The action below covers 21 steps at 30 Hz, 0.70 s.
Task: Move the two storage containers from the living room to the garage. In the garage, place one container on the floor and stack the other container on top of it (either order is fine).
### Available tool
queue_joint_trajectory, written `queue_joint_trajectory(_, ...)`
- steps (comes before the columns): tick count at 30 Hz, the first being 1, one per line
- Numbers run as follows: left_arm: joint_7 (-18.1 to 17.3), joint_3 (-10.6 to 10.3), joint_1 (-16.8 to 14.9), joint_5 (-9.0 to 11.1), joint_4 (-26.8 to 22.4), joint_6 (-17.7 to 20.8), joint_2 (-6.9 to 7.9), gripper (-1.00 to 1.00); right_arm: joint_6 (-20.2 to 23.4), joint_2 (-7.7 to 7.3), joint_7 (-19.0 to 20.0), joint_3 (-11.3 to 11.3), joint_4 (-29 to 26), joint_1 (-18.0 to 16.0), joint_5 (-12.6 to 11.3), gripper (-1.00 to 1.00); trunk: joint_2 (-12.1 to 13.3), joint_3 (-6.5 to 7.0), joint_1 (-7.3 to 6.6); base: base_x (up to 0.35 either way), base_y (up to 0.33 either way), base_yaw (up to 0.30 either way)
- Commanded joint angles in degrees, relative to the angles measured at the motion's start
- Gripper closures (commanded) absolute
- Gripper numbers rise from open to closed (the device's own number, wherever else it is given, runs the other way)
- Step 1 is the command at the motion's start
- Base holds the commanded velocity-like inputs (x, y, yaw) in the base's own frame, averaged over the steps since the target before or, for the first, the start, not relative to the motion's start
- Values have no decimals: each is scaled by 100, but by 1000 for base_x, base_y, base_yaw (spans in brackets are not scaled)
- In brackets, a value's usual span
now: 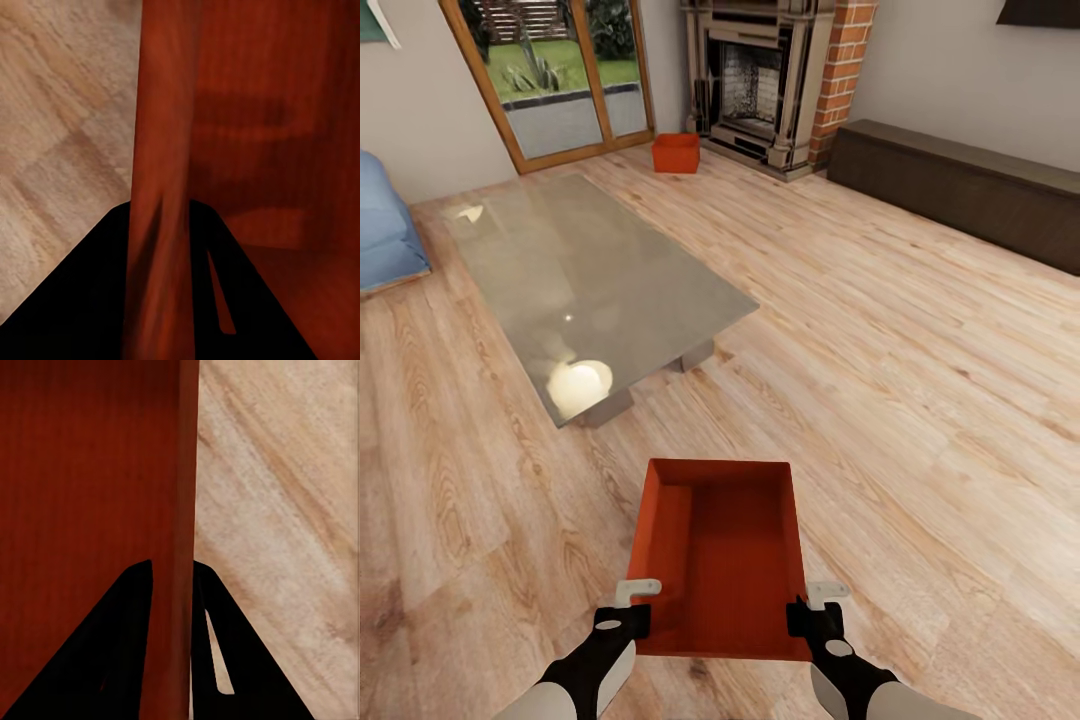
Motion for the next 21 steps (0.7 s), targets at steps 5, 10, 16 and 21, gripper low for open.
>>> queue_joint_trajectory(5,58,-1,6,17,-1,41,-2,100,-1,8,-25,-231,-38,-6,66,100,201,87,-111,0,0,0)
queue_joint_trajectory(10,58,2,6,17,-2,41,-2,100,-2,6,-25,-231,-38,-6,66,100,401,177,-221,0,0,0)
queue_joint_trajectory(16,58,4,6,17,-13,41,-2,100,-2,8,-25,-231,-38,-6,65,100,642,285,-353,0,0,0)
queue_joint_trajectory(21,58,5,6,17,-18,41,3,100,-2,8,-25,-231,-38,-6,65,100,842,374,-462,0,0,0)
